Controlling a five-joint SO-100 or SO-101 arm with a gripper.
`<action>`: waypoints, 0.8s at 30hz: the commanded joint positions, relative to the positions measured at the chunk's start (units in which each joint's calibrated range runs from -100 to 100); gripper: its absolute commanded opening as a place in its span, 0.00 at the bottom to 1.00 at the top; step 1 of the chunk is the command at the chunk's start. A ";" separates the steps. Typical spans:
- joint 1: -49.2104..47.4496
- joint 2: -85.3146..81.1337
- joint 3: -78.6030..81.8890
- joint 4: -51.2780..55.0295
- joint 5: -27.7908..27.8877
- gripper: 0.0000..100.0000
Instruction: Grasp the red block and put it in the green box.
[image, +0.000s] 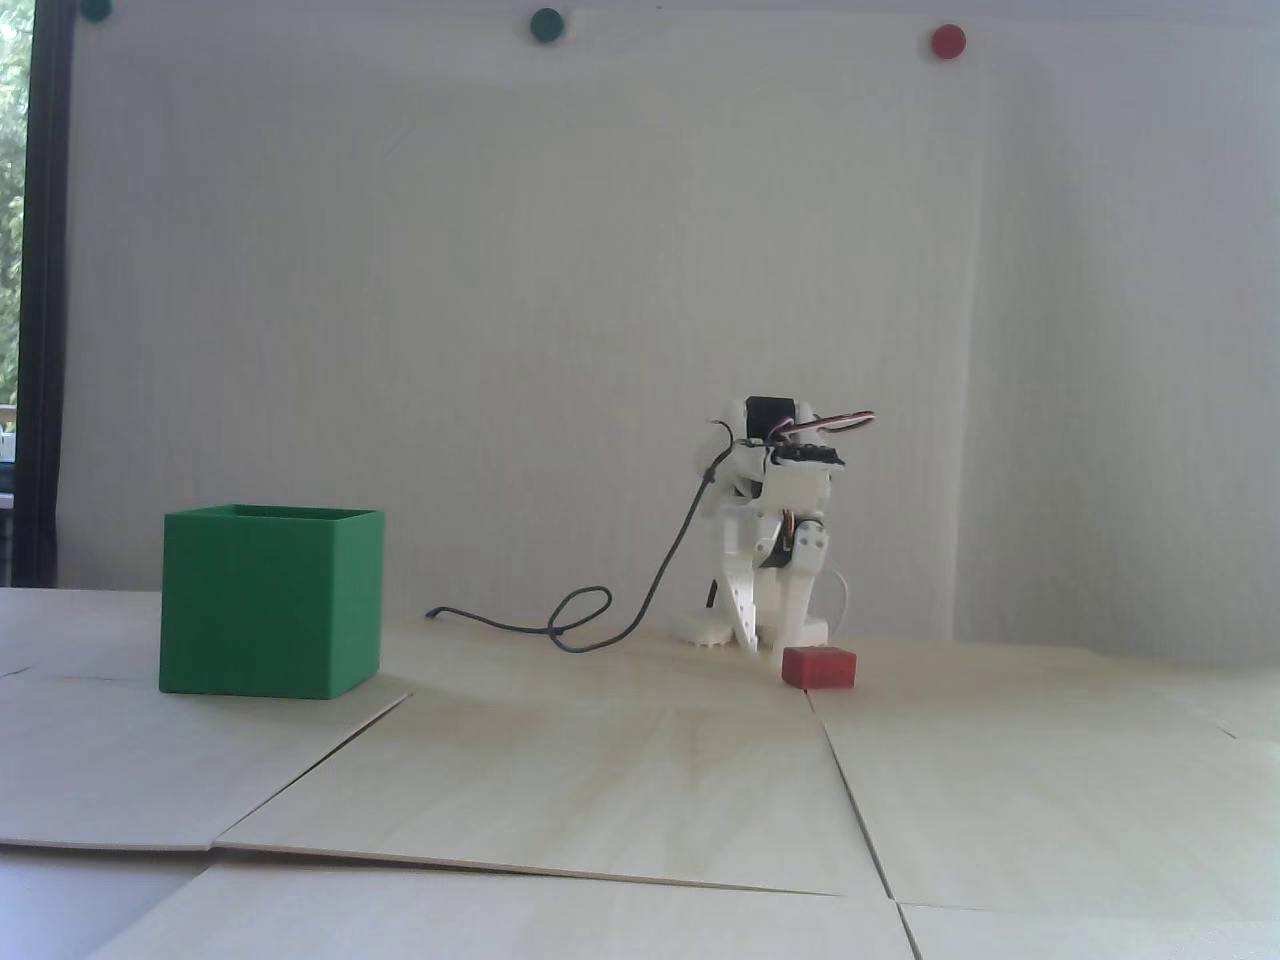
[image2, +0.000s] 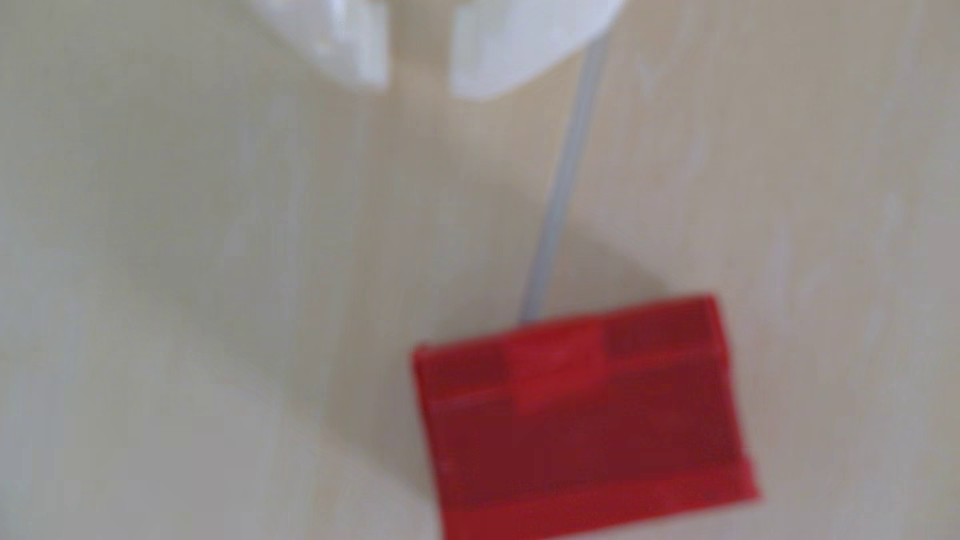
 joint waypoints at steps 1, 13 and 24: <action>-1.01 -0.66 -3.44 3.55 0.03 0.02; -13.55 0.37 -30.59 13.25 -7.10 0.12; -13.72 7.48 -32.99 11.56 -7.05 0.12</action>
